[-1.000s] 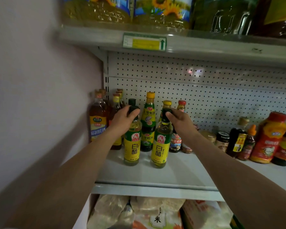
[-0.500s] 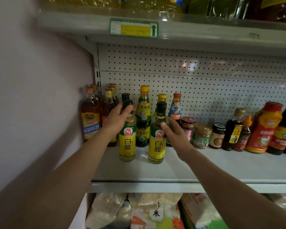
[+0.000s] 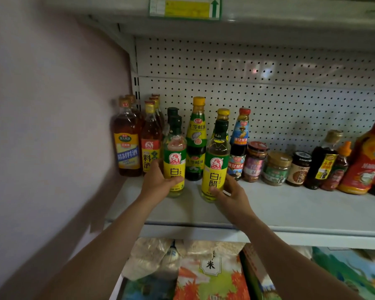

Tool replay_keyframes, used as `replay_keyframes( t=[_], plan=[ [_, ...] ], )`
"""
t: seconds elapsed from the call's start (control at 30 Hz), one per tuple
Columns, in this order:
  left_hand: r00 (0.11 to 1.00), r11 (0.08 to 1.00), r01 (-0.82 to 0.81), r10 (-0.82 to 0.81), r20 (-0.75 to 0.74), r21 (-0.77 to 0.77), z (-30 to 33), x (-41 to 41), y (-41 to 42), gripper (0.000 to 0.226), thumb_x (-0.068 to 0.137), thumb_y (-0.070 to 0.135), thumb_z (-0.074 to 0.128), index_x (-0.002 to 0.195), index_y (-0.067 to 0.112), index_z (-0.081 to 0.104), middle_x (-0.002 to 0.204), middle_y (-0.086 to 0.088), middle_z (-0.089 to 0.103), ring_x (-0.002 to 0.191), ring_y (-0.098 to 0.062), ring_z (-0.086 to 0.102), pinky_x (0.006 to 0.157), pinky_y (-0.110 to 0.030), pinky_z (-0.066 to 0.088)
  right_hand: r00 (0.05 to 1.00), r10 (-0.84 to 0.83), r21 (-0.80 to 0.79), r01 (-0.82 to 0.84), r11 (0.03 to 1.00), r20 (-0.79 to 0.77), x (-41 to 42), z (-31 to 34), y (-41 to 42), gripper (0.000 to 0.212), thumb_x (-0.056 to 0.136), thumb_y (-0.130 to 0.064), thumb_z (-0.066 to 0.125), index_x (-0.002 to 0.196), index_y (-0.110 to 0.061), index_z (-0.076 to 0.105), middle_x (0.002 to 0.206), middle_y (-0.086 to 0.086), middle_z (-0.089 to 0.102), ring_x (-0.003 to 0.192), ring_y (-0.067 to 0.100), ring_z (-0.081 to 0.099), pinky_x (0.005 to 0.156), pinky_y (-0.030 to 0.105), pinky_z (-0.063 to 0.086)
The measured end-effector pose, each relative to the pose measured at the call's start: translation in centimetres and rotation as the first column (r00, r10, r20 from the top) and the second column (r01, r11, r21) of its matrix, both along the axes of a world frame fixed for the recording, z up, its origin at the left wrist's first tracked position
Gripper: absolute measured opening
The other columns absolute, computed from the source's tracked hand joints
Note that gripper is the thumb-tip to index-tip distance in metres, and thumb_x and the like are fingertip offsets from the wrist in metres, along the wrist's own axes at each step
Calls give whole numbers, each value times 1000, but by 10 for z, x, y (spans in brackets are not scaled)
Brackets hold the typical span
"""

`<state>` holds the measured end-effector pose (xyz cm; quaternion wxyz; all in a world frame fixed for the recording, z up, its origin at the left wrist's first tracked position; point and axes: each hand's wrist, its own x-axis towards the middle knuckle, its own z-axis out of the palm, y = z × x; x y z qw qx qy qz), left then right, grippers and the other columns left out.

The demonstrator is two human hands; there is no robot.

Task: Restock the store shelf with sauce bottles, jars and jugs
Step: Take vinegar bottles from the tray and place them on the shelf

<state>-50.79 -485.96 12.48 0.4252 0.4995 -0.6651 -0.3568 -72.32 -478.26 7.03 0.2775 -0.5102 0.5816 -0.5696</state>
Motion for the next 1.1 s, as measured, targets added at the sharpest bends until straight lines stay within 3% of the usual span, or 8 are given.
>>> replay_keyframes(
  t=[0.17, 0.33, 0.67, 0.77, 0.87, 0.97, 1.1],
  plan=[
    [999, 999, -38, 38, 17, 1, 4, -3, -9, 69, 77, 24, 84, 131, 11, 44, 128, -5, 62, 115, -23, 59, 82, -29, 40, 1000, -6, -1, 6, 1000, 8, 0, -2, 0, 43, 89, -24, 75, 130, -27, 60, 116, -8, 72, 107, 10, 67, 92, 33, 55],
    [999, 999, -39, 40, 17, -38, 5, -5, -16, 63, 77, 20, 83, 127, 10, 47, 124, -4, 61, 108, -18, 58, 82, -28, 39, 1000, -11, 12, 11, 1000, 7, -1, -4, -1, 46, 89, -27, 75, 132, -28, 59, 118, -8, 71, 109, 10, 67, 92, 32, 55],
    [999, 999, -10, 12, 32, -43, 1, -7, -36, 65, 77, 21, 83, 130, 11, 47, 129, -7, 61, 119, -25, 58, 95, -38, 48, 998, -40, 44, 42, 998, -53, 2, -1, 2, 46, 90, -33, 73, 133, -29, 58, 120, -11, 70, 111, 10, 65, 89, 27, 53],
    [1000, 996, -11, 11, -2, -88, 6, 0, -32, 72, 74, 25, 85, 133, 14, 46, 130, -3, 62, 119, -22, 59, 94, -36, 48, 995, -77, 70, 82, 994, -59, 5, 1, 1, 50, 85, -40, 76, 131, -33, 58, 117, -11, 71, 110, 11, 66, 93, 37, 55],
    [995, 970, -19, -4, -96, -240, 25, 10, -13, 76, 76, 27, 83, 140, 20, 43, 129, 0, 61, 117, -14, 58, 96, -33, 48, 991, -122, 91, 126, 988, -45, 17, 2, -1, 59, 75, -49, 78, 129, -36, 58, 113, -9, 71, 106, 13, 67, 92, 44, 56],
    [984, 931, 95, -141, -107, -354, 54, 17, 8, 79, 77, 30, 82, 143, 35, 40, 130, 4, 57, 117, -8, 55, 97, -28, 46, 986, -139, 87, 147, 985, -93, 44, 6, -1, 54, 81, -38, 80, 128, -29, 57, 110, -7, 69, 101, 12, 65, 81, 30, 52],
    [962, 884, 265, -269, 44, -384, 78, 23, 24, 85, 76, 23, 83, 141, 51, 36, 124, 13, 55, 113, 5, 53, 92, -26, 50, 985, -69, 91, 83, 992, -156, 84, 9, -10, 55, 79, -38, 83, 126, -28, 55, 106, -8, 68, 99, 11, 65, 71, 17, 45]
  ],
)
